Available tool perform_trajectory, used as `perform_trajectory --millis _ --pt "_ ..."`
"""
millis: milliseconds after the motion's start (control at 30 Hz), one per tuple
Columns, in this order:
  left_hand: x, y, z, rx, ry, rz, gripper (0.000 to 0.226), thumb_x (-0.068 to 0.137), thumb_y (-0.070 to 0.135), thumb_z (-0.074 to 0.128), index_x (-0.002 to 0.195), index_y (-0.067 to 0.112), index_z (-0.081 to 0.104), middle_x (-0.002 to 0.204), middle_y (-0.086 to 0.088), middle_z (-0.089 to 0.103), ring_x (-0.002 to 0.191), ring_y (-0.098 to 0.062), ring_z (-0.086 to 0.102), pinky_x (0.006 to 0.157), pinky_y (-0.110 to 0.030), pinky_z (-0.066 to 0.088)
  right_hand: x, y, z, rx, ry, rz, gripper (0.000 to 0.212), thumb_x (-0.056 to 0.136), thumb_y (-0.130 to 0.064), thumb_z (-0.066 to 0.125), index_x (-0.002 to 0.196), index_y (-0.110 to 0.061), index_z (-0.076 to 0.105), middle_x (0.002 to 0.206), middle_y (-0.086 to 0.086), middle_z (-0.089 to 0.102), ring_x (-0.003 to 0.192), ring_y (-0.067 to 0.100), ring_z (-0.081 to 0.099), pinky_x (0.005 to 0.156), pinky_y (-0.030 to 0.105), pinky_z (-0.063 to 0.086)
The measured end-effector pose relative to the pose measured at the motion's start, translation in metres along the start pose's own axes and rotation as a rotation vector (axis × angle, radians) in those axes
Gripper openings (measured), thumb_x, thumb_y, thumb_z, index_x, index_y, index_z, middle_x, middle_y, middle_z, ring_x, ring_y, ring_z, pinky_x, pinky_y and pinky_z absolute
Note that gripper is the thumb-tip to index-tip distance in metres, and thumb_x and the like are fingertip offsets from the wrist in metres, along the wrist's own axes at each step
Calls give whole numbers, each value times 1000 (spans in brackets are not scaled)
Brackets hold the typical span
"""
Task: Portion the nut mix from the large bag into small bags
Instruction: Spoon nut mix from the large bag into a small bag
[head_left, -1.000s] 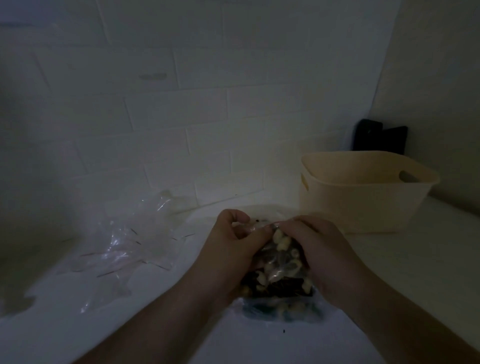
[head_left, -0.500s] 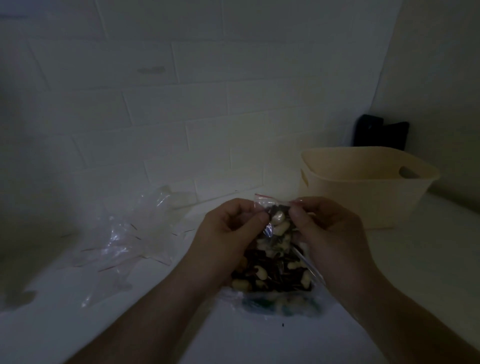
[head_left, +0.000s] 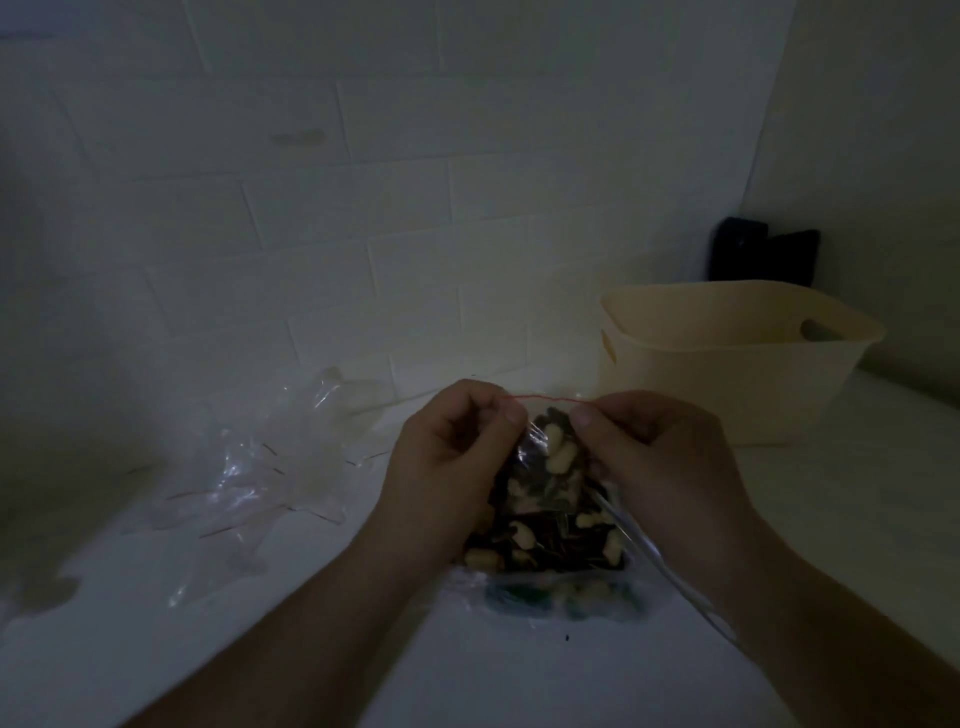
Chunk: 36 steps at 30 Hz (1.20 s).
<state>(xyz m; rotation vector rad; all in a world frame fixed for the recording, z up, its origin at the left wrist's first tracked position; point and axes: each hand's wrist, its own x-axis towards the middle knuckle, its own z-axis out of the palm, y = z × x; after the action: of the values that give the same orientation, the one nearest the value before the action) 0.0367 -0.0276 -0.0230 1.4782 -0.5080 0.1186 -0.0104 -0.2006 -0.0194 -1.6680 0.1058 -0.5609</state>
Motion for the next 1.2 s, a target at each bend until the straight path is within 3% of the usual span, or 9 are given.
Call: perform_trajectory --millis 100,300,400,567,700,833,900,1067,1200 --pt "0 2 1 -25 -11 -2 11 94 22 68 93 11 68 87 -8 74 81 -20 71 74 -32 61 0 1 -1 11 24 -12 11 88 -21 80 77 -22 79 76 -4 78 71 13 75 72 36 61" --pt "-3 3 1 -24 -180 -185 51 85 30 80 129 22 55 115 -5 77 105 -26 75 87 -38 63 0 0 -1 -45 32 -41 16 90 -26 79 75 -25 73 72 -8 75 66 9 73 60 27 58" --pt "-3 4 2 -52 -212 -245 70 77 29 80 138 29 47 114 -4 78 104 -25 76 87 -42 63 -1 1 0 -118 12 -81 15 91 -27 78 76 -27 72 75 -14 74 67 3 71 59 21 56" --pt "2 -3 -1 -72 -224 -279 65 76 13 89 132 24 58 110 -12 78 106 -34 75 96 -51 60 0 3 1 -19 -23 -27 11 90 -25 78 80 -25 74 77 -8 76 67 6 71 55 19 52" --pt "4 -1 -1 -146 -140 -280 56 74 13 86 125 9 63 105 -17 78 97 -35 76 87 -45 61 0 10 2 71 -214 108 25 83 -45 79 100 -28 75 101 -4 78 95 16 76 79 42 63" --pt "4 -2 1 -194 -54 -276 51 78 22 77 124 6 62 101 -23 78 94 -43 75 90 -61 56 -4 7 4 155 -328 128 24 91 -23 78 114 -22 71 108 -1 78 99 19 76 73 33 61" --pt "3 -3 0 -260 -92 -299 48 86 19 74 130 3 61 110 -28 75 108 -53 69 96 -65 54 -4 6 4 137 -298 99 24 92 -17 77 114 -22 71 105 -2 78 96 17 77 71 30 60" --pt "0 -4 -3 -236 -286 -274 55 78 3 82 130 7 66 127 -20 72 121 -41 67 104 -56 54 1 7 1 246 -222 152 12 91 -20 77 103 -21 77 104 7 79 98 27 77 83 46 62" --pt "1 -3 -2 -233 -312 -296 57 79 -7 75 133 10 65 128 -22 70 121 -44 67 107 -62 50 1 8 -3 350 -315 214 22 87 -10 78 108 -15 74 106 11 77 91 25 74 77 38 60"
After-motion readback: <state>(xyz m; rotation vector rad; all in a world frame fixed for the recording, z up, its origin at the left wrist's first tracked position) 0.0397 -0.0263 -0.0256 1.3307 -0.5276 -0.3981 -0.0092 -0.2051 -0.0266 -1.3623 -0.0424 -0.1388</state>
